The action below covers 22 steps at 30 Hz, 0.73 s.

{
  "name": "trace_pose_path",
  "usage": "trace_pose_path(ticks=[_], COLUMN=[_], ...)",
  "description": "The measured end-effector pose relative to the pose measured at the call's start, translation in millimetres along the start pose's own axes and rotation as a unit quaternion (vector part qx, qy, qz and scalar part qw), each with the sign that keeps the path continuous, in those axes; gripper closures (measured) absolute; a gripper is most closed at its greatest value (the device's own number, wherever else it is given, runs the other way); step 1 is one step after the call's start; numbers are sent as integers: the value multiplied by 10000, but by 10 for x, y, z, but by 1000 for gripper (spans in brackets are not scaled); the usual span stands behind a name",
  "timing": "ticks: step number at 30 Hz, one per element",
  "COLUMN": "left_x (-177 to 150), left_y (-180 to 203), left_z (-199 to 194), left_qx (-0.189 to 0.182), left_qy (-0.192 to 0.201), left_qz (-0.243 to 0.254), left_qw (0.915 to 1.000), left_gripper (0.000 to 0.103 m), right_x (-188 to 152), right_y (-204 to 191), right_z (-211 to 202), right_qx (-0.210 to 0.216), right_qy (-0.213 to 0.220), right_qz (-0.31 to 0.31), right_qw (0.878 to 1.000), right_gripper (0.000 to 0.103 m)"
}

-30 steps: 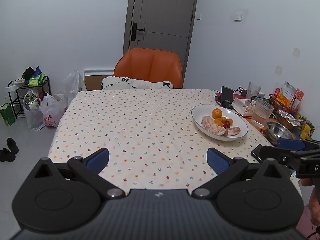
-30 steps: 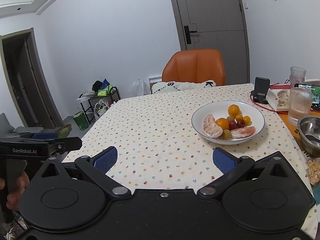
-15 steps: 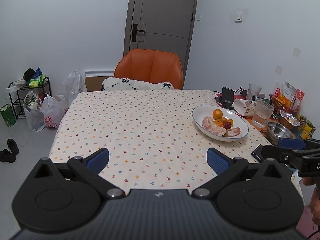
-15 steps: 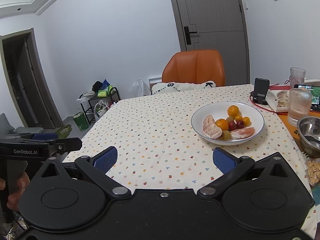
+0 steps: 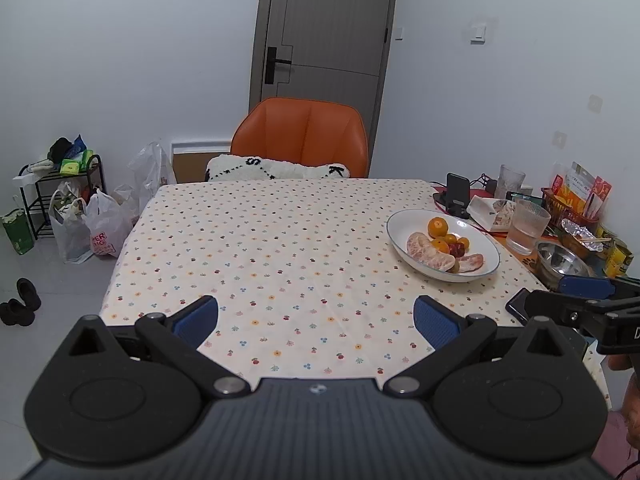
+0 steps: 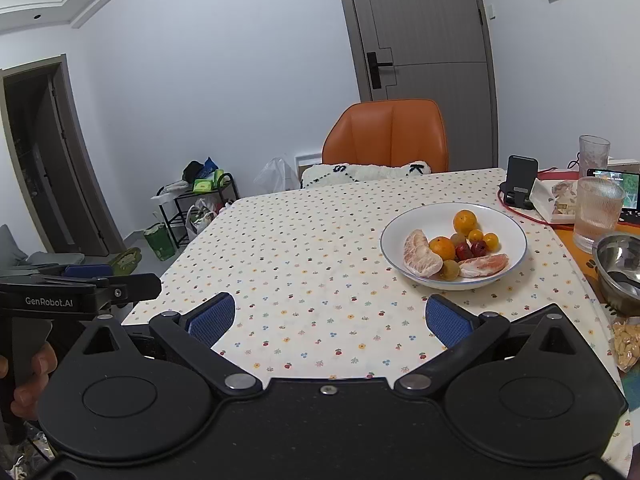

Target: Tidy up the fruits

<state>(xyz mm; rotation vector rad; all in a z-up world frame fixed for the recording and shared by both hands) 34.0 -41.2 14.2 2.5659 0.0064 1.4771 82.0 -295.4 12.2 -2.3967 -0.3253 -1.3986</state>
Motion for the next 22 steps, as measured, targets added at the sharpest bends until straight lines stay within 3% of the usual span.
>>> trace_pose_path(ticks=[22], left_x=[-122], left_y=[-12], left_z=[181], left_qx=[27], left_qy=[-171], left_qz=[82], left_qw=[9998], left_gripper=[0], right_x=[-125], right_y=[58], right_z=[108], right_qx=[114], right_qy=[-154], right_qz=[182], right_qw=[9997], right_gripper=[0])
Point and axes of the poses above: each gripper's, at about its wrist camera, not at the fingertips, and z roughly the way its jaws point, y to its right, x to its top, the point moved 6 cm from there along z, roughly the way its jaws point, and after that the axes turned 7 degrees about -x, right-handed, at the moved point
